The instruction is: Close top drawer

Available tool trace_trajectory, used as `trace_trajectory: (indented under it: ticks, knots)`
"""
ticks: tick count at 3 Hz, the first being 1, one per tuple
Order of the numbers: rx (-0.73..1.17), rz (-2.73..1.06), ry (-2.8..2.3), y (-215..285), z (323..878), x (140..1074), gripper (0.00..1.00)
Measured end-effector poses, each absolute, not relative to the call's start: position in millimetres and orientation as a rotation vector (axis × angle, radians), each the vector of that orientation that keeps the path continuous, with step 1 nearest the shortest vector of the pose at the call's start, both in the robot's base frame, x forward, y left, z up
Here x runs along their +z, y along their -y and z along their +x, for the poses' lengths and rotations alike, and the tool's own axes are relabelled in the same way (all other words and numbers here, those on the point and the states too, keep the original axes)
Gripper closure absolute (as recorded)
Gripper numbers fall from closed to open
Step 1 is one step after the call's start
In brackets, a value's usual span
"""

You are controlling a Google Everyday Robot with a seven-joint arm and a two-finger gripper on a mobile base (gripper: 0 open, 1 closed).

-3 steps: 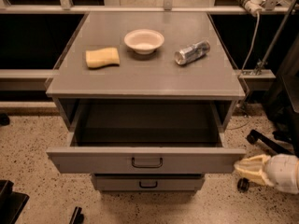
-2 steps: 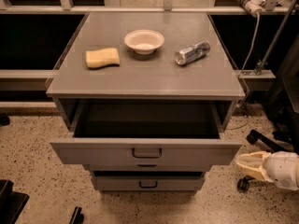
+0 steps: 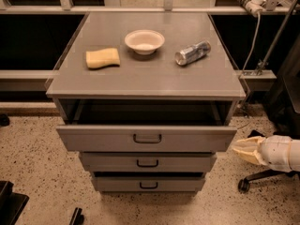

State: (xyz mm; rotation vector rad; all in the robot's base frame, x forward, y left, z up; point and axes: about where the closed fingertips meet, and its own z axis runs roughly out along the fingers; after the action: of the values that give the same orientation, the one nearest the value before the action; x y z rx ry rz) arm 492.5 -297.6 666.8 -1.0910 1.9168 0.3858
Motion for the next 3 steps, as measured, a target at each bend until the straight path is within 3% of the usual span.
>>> trace_trajectory:
  ticks: [3]
  knots:
    - [0.421,-1.156,-1.828,238,561,632,1.0]
